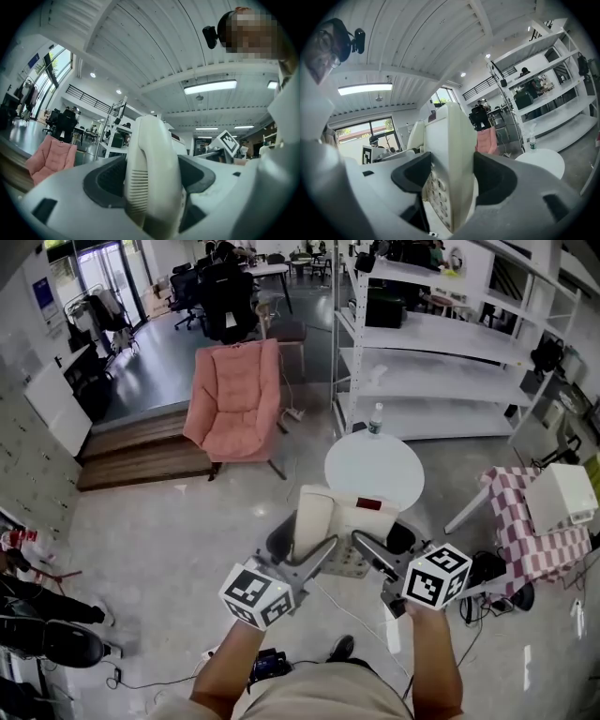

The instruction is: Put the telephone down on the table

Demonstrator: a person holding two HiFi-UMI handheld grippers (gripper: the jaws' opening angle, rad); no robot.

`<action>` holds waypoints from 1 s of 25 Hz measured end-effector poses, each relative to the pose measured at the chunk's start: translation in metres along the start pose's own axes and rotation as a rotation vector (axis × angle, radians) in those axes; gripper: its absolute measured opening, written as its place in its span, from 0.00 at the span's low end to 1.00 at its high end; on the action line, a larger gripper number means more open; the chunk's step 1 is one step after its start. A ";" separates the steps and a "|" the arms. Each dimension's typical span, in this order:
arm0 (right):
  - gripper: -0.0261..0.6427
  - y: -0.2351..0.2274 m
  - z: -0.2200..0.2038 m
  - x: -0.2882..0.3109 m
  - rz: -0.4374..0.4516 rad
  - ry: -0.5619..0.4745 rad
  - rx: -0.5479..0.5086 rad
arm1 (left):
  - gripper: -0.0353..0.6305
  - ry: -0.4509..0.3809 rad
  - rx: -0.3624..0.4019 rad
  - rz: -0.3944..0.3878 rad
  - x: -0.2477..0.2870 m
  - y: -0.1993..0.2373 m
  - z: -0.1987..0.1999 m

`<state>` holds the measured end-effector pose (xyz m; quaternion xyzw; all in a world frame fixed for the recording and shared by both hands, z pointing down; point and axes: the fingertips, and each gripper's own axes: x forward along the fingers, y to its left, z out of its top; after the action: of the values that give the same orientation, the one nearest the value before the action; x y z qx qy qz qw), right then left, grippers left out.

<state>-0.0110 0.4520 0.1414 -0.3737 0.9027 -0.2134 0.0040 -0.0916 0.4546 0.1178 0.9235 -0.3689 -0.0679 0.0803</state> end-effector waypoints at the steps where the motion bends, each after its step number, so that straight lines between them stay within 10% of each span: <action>1: 0.44 -0.005 0.002 0.001 0.005 0.003 0.001 | 0.56 0.001 -0.001 0.006 0.005 0.001 0.000; 25: 0.44 -0.123 0.034 -0.008 0.005 -0.003 0.049 | 0.56 0.039 0.003 -0.001 0.127 0.001 -0.022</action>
<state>0.0833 0.3671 0.1571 -0.3713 0.8982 -0.2348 0.0154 0.0029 0.3685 0.1311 0.9250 -0.3668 -0.0491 0.0860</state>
